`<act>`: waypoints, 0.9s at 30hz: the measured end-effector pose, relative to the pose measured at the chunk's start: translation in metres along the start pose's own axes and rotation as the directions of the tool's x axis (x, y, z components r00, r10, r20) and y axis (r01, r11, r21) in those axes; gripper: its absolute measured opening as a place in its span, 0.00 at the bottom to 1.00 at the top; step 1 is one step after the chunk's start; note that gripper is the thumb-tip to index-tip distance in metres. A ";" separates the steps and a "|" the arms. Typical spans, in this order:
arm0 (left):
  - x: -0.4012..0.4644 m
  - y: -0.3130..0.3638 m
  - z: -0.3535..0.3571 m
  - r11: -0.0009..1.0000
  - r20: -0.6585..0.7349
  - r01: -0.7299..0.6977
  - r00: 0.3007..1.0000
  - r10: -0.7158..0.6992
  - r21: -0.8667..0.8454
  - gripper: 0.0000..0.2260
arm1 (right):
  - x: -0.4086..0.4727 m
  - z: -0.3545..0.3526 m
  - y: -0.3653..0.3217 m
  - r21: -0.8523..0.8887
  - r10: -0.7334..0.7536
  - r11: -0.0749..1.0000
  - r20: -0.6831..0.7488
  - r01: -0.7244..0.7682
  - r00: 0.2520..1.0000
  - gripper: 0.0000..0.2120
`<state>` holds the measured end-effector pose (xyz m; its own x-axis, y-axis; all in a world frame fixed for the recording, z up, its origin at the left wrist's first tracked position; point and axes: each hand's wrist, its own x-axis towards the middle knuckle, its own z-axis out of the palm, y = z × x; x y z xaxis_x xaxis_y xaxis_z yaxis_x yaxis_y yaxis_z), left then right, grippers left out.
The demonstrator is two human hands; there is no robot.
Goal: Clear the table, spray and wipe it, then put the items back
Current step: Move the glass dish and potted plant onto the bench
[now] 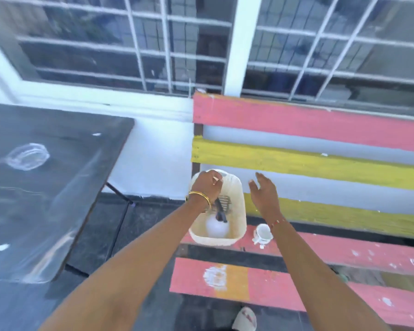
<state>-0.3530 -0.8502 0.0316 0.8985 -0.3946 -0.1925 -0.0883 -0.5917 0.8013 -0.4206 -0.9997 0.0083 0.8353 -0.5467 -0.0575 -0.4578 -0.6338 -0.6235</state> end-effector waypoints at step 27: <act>-0.124 -0.245 -0.402 0.872 -0.461 0.374 0.864 -0.202 0.317 0.14 | -0.087 0.242 -0.404 -0.003 -0.585 0.789 0.301 0.614 0.753 0.22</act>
<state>-0.2702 -0.3739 0.0867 0.9924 0.1032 -0.0670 0.1223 -0.8861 0.4471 -0.2345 -0.5637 0.0767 0.9885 0.1236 0.0872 0.1510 -0.8376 -0.5250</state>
